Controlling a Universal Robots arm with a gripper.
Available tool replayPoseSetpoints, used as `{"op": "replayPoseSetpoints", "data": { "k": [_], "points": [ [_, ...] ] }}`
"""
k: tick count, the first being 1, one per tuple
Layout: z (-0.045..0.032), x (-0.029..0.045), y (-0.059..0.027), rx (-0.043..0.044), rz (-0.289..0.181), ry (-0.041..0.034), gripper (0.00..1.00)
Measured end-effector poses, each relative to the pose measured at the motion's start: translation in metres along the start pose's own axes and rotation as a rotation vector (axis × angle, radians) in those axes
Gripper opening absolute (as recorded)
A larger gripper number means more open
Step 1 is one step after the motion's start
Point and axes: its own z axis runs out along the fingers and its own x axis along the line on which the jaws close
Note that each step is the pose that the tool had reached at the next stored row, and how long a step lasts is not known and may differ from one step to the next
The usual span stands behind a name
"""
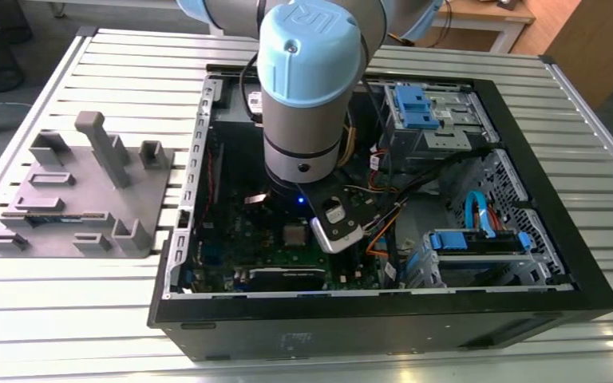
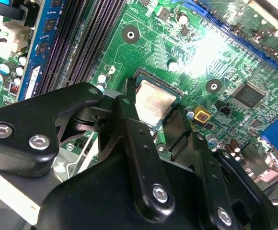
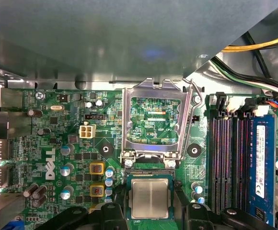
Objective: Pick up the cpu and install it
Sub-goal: 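Place the cpu into insertion slot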
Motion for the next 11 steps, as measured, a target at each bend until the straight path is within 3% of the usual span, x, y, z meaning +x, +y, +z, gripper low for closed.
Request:
{"op": "replayPoseSetpoints", "data": {
  "k": [5, 6, 11],
  "points": [
    [0.0004, -0.0001, 0.0001, -0.0006, 0.0, -0.0007, 0.48],
    [0.0004, -0.0001, 0.0001, -0.0006, 0.0, -0.0005, 0.54],
    [0.0002, 0.0, 0.0, -0.0001, 0.0, 0.0, 0.54]
  ]
}}
